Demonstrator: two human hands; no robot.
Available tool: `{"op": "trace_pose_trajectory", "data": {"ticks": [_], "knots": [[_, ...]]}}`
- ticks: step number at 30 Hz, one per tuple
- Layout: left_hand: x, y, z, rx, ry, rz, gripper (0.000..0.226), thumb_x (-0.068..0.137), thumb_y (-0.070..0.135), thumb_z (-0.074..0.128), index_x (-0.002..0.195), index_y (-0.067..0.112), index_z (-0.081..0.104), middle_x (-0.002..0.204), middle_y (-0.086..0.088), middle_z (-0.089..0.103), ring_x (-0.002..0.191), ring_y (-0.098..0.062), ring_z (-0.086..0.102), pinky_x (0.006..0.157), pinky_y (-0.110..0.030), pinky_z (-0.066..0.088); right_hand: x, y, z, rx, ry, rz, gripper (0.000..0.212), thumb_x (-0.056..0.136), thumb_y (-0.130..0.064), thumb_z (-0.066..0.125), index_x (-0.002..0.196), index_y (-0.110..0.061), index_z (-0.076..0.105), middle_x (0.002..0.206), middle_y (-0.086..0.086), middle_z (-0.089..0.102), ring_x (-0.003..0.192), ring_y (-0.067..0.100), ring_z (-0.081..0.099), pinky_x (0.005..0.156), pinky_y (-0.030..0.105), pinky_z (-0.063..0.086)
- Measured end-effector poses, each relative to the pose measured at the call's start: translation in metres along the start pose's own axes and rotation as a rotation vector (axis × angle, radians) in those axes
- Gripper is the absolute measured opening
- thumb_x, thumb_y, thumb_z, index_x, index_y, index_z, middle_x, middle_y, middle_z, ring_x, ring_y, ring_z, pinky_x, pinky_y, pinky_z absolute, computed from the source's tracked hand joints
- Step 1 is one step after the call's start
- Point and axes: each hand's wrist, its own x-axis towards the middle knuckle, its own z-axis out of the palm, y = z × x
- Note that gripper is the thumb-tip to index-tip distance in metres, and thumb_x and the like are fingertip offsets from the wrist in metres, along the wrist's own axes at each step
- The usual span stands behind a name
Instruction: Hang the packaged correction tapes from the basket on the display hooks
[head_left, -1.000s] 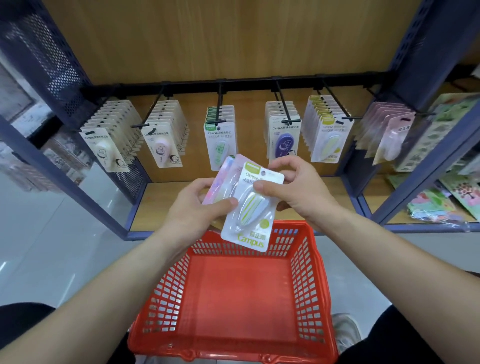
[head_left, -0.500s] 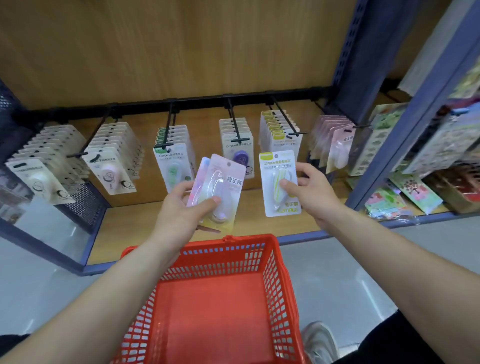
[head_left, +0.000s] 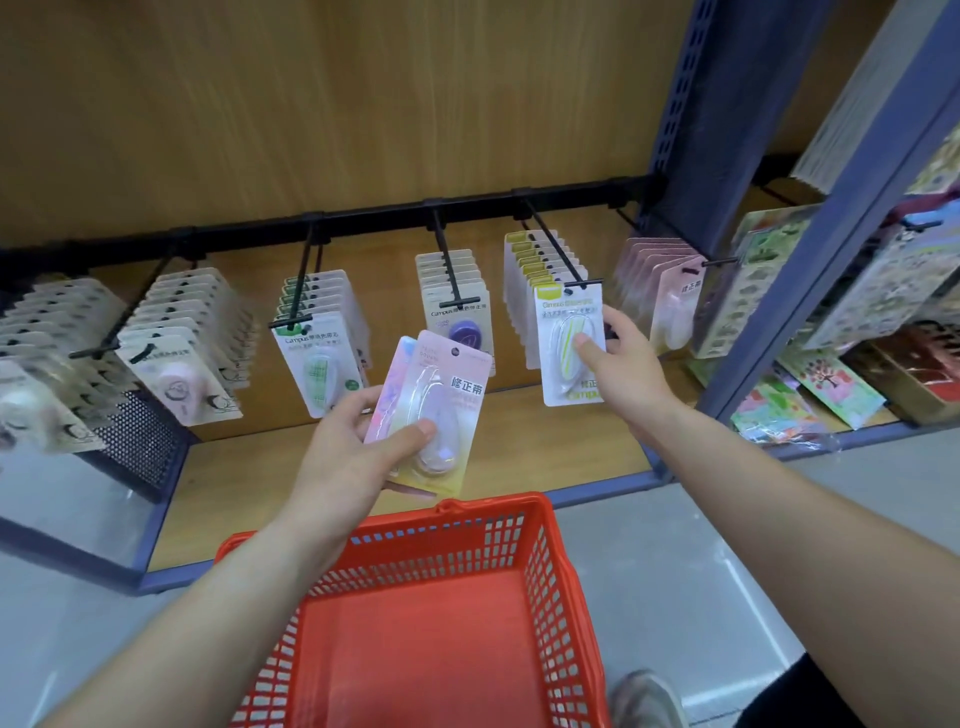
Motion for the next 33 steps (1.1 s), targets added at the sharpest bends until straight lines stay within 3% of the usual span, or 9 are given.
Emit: {"op": "trace_pose_trajectory", "data": {"ticks": [5, 10, 15, 18, 21, 23, 26, 29, 33], "knots": [[0.006, 0.000, 0.001, -0.003, -0.013, -0.004, 0.037, 0.089, 0.007, 0.074, 0.121, 0.017, 0.060, 0.099, -0.008, 0.079, 0.082, -0.034, 0.077, 0.065, -0.055, 0.063, 0.013, 0.004, 0.005, -0.103, 0.004, -0.064, 0.041, 0.102, -0.029, 0.056, 0.142, -0.038, 0.050, 0.111, -0.021, 0.071, 0.092, 0.006, 0.067, 0.091, 0.035, 0.055], [0.001, -0.001, -0.003, -0.009, -0.001, -0.003, 0.038, 0.088, 0.007, 0.075, 0.123, 0.015, 0.060, 0.099, -0.009, 0.079, 0.081, -0.033, 0.077, 0.064, -0.053, 0.063, 0.028, 0.006, 0.013, -0.209, 0.033, -0.074, 0.045, 0.102, -0.033, 0.055, 0.146, -0.036, 0.047, 0.109, -0.014, 0.069, 0.082, 0.002, 0.058, 0.071, 0.023, 0.043], [-0.006, 0.000, -0.009, -0.012, 0.006, 0.010, 0.039, 0.088, 0.008, 0.075, 0.124, 0.015, 0.061, 0.098, -0.009, 0.079, 0.079, -0.032, 0.077, 0.062, -0.048, 0.063, 0.027, 0.011, 0.013, -0.389, 0.039, 0.092, 0.068, 0.097, -0.045, 0.060, 0.155, -0.019, 0.035, 0.133, 0.004, 0.063, 0.119, 0.026, 0.060, 0.092, 0.037, 0.048], [-0.009, 0.001, -0.007, -0.014, -0.002, 0.015, 0.039, 0.088, 0.009, 0.076, 0.123, 0.016, 0.061, 0.100, -0.008, 0.078, 0.082, -0.032, 0.077, 0.063, -0.050, 0.063, 0.005, 0.008, 0.010, -0.480, 0.002, 0.156, 0.065, 0.096, -0.046, 0.063, 0.148, -0.013, 0.041, 0.128, 0.006, 0.062, 0.115, 0.026, 0.059, 0.087, 0.036, 0.046], [-0.013, 0.004, -0.002, -0.015, -0.014, 0.026, 0.040, 0.088, 0.009, 0.077, 0.123, 0.016, 0.060, 0.105, -0.008, 0.078, 0.085, -0.031, 0.077, 0.064, -0.054, 0.063, -0.031, -0.010, 0.013, -0.410, -0.100, 0.129, 0.034, 0.097, -0.043, 0.062, 0.119, -0.018, 0.062, 0.118, -0.003, 0.067, 0.108, 0.018, 0.062, 0.091, 0.037, 0.049], [-0.016, 0.006, 0.001, -0.025, -0.019, 0.036, 0.042, 0.087, 0.009, 0.077, 0.125, 0.014, 0.058, 0.106, -0.008, 0.078, 0.085, -0.030, 0.077, 0.064, -0.054, 0.063, -0.061, -0.029, 0.019, -0.271, -0.255, 0.126, 0.022, 0.101, -0.042, 0.058, 0.105, -0.022, 0.066, 0.111, -0.001, 0.073, 0.095, 0.015, 0.068, 0.085, 0.038, 0.054], [-0.022, 0.007, 0.005, -0.048, -0.015, 0.048, 0.048, 0.085, 0.007, 0.079, 0.127, 0.012, 0.057, 0.109, -0.010, 0.077, 0.086, -0.031, 0.077, 0.062, -0.051, 0.063, -0.101, -0.055, 0.034, -0.060, -0.485, 0.128, 0.024, 0.104, -0.040, 0.052, 0.112, -0.022, 0.067, 0.102, 0.001, 0.076, 0.082, 0.016, 0.072, 0.071, 0.032, 0.056], [-0.030, 0.007, 0.006, -0.065, -0.014, 0.062, 0.049, 0.083, 0.005, 0.080, 0.127, 0.012, 0.058, 0.112, -0.010, 0.075, 0.091, -0.030, 0.076, 0.062, -0.048, 0.064, -0.123, -0.066, 0.047, 0.109, -0.496, 0.104, 0.025, 0.104, -0.035, 0.055, 0.119, -0.021, 0.068, 0.098, -0.001, 0.076, 0.077, 0.016, 0.068, 0.066, 0.030, 0.057], [-0.039, 0.006, 0.002, -0.054, 0.009, 0.085, 0.046, 0.082, 0.008, 0.081, 0.123, 0.015, 0.061, 0.110, -0.008, 0.076, 0.094, -0.029, 0.076, 0.066, -0.047, 0.064, -0.132, -0.067, 0.050, 0.150, -0.498, 0.074, 0.025, 0.100, -0.026, 0.065, 0.124, -0.019, 0.067, 0.106, 0.001, 0.078, 0.080, 0.014, 0.071, 0.065, 0.029, 0.057]]}}
